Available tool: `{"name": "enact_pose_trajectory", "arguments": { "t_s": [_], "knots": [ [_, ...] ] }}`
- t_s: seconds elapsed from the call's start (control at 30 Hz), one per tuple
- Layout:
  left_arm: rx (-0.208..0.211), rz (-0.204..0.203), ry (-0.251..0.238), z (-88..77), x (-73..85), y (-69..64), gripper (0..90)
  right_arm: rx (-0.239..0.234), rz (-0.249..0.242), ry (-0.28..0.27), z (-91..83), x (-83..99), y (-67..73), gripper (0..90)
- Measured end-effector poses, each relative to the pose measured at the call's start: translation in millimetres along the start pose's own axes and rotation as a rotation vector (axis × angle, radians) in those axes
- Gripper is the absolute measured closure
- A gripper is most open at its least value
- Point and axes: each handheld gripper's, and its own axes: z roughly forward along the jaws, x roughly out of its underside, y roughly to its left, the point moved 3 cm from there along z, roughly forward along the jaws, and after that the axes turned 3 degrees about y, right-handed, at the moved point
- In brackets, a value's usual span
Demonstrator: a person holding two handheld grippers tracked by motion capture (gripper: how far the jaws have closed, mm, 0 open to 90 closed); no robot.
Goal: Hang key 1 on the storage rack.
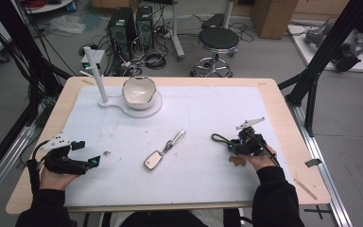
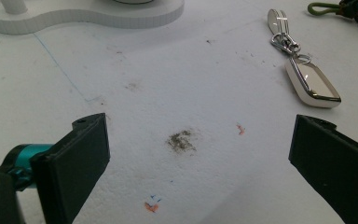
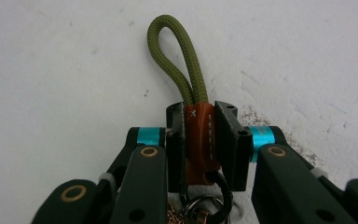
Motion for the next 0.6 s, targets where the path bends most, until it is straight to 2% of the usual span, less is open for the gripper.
{"name": "enact_pose_trajectory", "arguments": {
  "t_s": [0.13,0.27,0.4,0.6],
  "knots": [
    [-0.001,0.002,0.002,0.1,0.0,0.2,5.5,-0.01,0.013,-0.031,-8.5,-6.4,2.1,75.0],
    [-0.001,0.0,-0.001,-0.1,-0.1,0.3,5.5,-0.027,0.004,-0.077,-17.0,-20.4,8.5,75.0],
    [-0.001,0.002,-0.002,-0.2,-0.2,0.3,5.5,-0.029,-0.022,-0.084,-19.9,-33.8,15.8,75.0],
    [-0.005,0.002,-0.007,-0.8,-0.3,0.5,5.5,-0.044,-0.033,-0.102,-21.4,-50.0,23.2,75.0]
  ]
}}
